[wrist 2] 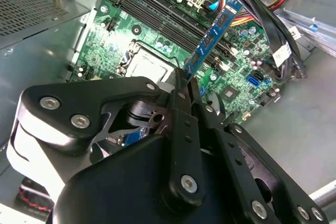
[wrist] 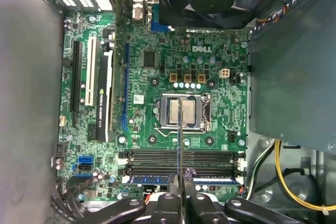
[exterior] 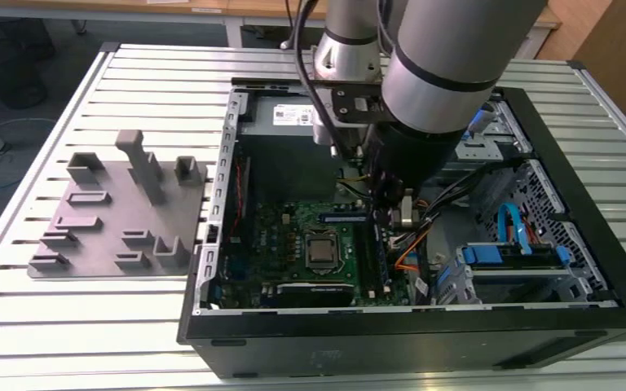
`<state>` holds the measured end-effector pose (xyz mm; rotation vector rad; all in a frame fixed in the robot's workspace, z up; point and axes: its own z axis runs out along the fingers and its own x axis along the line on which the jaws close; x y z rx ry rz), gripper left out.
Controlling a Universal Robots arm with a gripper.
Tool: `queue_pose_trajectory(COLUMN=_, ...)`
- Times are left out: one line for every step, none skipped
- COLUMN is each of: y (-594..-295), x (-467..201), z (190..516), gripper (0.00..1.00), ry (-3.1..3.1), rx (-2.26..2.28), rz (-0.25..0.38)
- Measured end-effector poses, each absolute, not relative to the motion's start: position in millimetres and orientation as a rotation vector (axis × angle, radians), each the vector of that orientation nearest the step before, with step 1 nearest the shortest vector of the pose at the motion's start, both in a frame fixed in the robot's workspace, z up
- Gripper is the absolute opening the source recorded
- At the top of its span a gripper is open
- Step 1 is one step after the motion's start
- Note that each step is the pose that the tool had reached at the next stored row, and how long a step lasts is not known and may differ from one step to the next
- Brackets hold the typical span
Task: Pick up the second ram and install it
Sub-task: 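Pick up the second ram and move it above second insertion slot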
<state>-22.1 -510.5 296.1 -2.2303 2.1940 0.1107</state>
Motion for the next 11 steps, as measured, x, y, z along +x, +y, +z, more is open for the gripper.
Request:
queue_pose_trajectory(y=-510.5, x=-22.6, z=294.3, gripper=0.14, ry=2.194, rx=-2.230, rz=0.111)
queue_pose_trajectory(y=-510.5, x=-23.4, z=292.4, gripper=0.14, ry=2.194, rx=-2.230, rz=0.111)
queue_pose_trajectory(y=-510.6, x=-24.3, z=291.1, gripper=0.14, ry=2.194, rx=-2.230, rz=0.111)
queue_pose_trajectory(y=-510.5, x=-25.3, z=290.4, gripper=0.14, ry=2.194, rx=-2.230, rz=0.111)
queue_pose_trajectory(y=-510.5, x=-26.5, z=290.1, gripper=0.14, ry=2.194, rx=-2.230, rz=0.111)
queue_pose_trajectory(y=-510.5, x=-26.8, z=290.2, gripper=0.14, ry=2.194, rx=-2.230, rz=0.110)
queue_pose_trajectory(y=-510.6, x=-26.8, z=290.2, gripper=0.14, ry=2.194, rx=-2.230, rz=0.110)
queue_pose_trajectory(y=-510.5, x=-26.9, z=290.0, gripper=0.14, ry=2.194, rx=-2.230, rz=0.111)
queue_pose_trajectory(y=-510.5, x=-26.9, z=290.0, gripper=0.14, ry=2.194, rx=-2.230, rz=0.111)
queue_pose_trajectory(y=-510.5, x=-26.9, z=290.0, gripper=0.14, ry=2.194, rx=-2.230, rz=0.111)
queue_pose_trajectory(y=-510.5, x=-26.9, z=289.9, gripper=0.14, ry=2.194, rx=-2.230, rz=0.111)
